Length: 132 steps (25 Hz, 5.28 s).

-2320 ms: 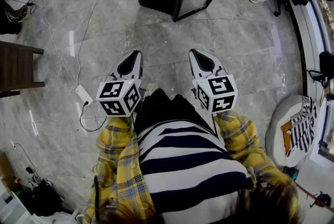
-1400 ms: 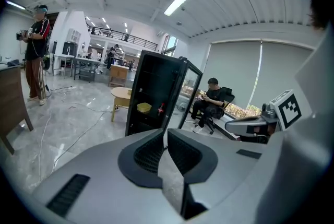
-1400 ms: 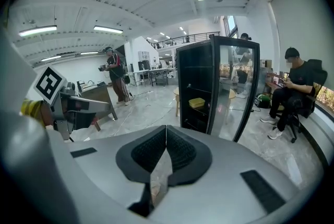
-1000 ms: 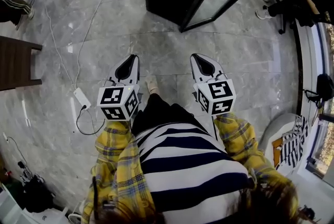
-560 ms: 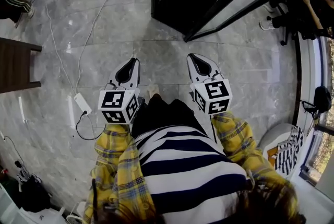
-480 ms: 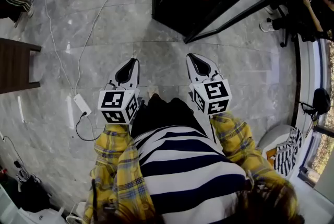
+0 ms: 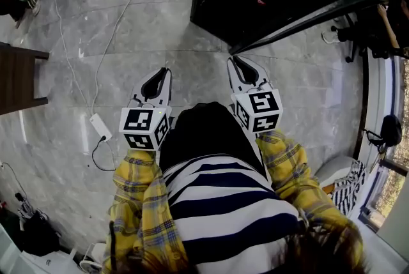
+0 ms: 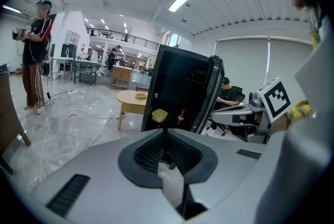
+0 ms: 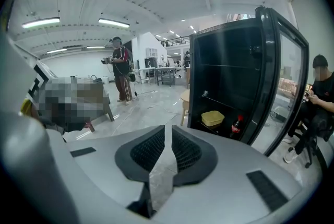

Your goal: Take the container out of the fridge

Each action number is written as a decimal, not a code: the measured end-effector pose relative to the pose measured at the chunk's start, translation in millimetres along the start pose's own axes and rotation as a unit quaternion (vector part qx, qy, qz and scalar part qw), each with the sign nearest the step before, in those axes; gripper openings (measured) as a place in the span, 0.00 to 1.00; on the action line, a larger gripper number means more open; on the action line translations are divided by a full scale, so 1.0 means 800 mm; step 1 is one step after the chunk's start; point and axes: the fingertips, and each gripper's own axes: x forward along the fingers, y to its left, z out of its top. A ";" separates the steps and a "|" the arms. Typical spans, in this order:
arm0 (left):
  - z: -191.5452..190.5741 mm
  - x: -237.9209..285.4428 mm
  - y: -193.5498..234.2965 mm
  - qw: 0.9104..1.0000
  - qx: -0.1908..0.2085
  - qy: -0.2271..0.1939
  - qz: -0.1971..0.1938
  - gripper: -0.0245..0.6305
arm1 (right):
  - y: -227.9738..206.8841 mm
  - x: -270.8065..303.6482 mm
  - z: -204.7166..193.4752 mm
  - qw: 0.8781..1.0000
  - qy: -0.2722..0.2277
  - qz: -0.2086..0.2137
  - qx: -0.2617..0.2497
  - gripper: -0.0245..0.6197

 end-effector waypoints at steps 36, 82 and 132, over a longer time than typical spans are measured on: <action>-0.016 0.222 0.099 0.984 -0.112 0.017 0.140 0.09 | -0.198 0.368 0.024 0.982 0.092 0.023 -0.161 0.20; -0.090 0.420 0.190 0.977 -0.165 0.017 0.134 0.09 | -0.297 0.568 -0.052 0.958 0.148 -0.023 -0.246 0.11; -0.056 0.171 0.179 0.951 -0.189 -0.028 0.243 0.09 | -0.093 0.313 -0.011 0.949 0.122 0.095 -0.275 0.10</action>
